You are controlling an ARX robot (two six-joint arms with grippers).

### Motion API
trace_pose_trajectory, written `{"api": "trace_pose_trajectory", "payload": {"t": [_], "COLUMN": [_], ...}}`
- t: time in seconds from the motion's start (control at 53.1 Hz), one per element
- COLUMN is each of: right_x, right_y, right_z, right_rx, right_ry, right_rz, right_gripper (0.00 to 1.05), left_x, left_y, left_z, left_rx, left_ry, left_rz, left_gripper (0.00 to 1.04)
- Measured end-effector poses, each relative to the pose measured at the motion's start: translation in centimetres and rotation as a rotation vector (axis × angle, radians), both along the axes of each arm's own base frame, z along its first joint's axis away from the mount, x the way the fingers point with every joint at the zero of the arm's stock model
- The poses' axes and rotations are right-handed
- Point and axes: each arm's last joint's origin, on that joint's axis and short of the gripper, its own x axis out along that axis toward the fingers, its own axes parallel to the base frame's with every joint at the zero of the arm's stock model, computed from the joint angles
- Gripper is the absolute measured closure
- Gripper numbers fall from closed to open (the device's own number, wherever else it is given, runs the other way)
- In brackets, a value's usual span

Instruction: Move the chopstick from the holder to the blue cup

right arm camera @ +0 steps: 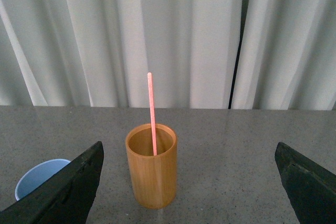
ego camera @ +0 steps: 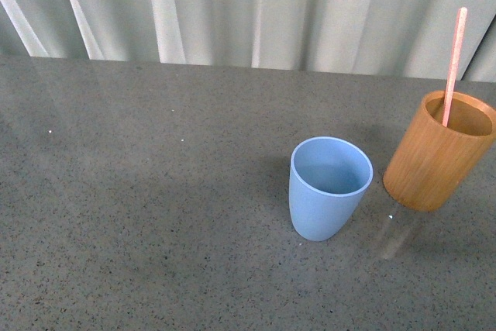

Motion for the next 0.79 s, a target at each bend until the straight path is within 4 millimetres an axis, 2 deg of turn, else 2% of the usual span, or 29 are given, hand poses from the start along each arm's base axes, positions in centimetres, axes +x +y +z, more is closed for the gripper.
{"api": "trace_pose_trajectory", "payload": {"t": [0.132,0.17,0.207,0.528,0.622,0.792], "right_x": [0.0,0.0,0.0,0.0,0.0,0.0], "right_y": [0.0,0.0,0.0,0.0,0.0,0.0], "right_z": [0.0,0.0,0.0,0.0,0.0,0.0], "right_rx": [0.0,0.0,0.0,0.0,0.0,0.0], "right_ry": [0.0,0.0,0.0,0.0,0.0,0.0], "right_rz": [0.0,-0.001,-0.001,-0.001,-0.001,-0.001], "right_gripper": [0.1,0.1,0.1,0.1,0.1,0.1], "left_x": [-1.5,-2.1,-2.4,-5.7,-6.4,-7.2], "left_y": [0.9,1.2,1.4,3.0,3.9,4.2], "left_z": [-1.0,-1.2,-1.3,-2.6,-2.8,-3.6], "left_rx": [0.002,0.001,-0.002,0.003,0.003,0.002], "left_ry": [0.009,0.005,0.003,0.005,0.006,-0.008], "left_rz": [-0.006,-0.011,-0.014,-0.011,-0.017,0.0], "left_gripper": [0.89,0.98,1.02,1.01,1.01,1.01]}}
